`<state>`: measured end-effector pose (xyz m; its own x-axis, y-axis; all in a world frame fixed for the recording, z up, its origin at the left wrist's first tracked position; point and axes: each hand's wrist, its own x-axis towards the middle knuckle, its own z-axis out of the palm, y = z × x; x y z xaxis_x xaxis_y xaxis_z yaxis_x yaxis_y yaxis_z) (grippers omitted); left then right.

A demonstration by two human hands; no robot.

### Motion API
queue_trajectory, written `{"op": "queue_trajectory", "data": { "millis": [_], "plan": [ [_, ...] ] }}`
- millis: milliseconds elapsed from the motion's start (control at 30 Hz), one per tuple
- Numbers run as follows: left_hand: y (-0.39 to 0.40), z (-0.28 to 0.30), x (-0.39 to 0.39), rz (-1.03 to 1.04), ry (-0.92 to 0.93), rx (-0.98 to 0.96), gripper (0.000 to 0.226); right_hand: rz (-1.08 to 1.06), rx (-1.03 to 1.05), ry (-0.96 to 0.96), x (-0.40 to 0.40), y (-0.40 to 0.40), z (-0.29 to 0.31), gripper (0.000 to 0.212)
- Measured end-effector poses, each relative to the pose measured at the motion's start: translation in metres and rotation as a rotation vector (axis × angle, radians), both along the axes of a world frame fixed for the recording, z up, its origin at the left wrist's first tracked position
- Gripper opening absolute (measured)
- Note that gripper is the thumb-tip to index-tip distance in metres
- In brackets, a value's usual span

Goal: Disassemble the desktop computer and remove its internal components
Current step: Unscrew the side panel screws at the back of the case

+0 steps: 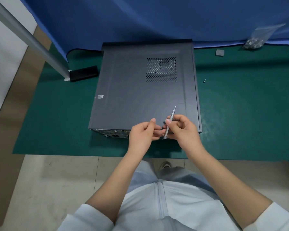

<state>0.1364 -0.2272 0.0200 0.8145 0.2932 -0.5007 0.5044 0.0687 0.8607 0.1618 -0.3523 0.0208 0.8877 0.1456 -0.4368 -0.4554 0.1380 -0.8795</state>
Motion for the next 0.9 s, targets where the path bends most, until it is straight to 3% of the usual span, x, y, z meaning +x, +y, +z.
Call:
{"op": "queue_trajectory", "data": {
  "millis": [200, 333, 500, 733, 900],
  "plan": [
    [-0.007, -0.009, -0.008, -0.237, 0.118, 0.32, 0.052, 0.071, -0.057, 0.016, -0.01, -0.009, -0.007, 0.014],
    [-0.019, -0.011, -0.011, -0.243, 0.199, -0.088, 0.048, 0.209, -0.064, 0.086, -0.022, -0.017, -0.018, 0.013],
    [-0.034, -0.021, -0.016, -0.333, 0.201, -0.199, 0.036, 0.357, -0.313, -0.023, -0.025, -0.028, -0.023, 0.026],
    [-0.05, -0.026, -0.014, -0.257, 0.196, -0.416, 0.016, 0.247, -0.23, 0.205, -0.036, -0.039, -0.024, 0.038],
    [-0.067, -0.023, -0.01, -0.241, 0.222, -0.458, 0.015, 0.13, -0.273, 0.229, -0.041, -0.042, -0.026, 0.02]
  ]
}}
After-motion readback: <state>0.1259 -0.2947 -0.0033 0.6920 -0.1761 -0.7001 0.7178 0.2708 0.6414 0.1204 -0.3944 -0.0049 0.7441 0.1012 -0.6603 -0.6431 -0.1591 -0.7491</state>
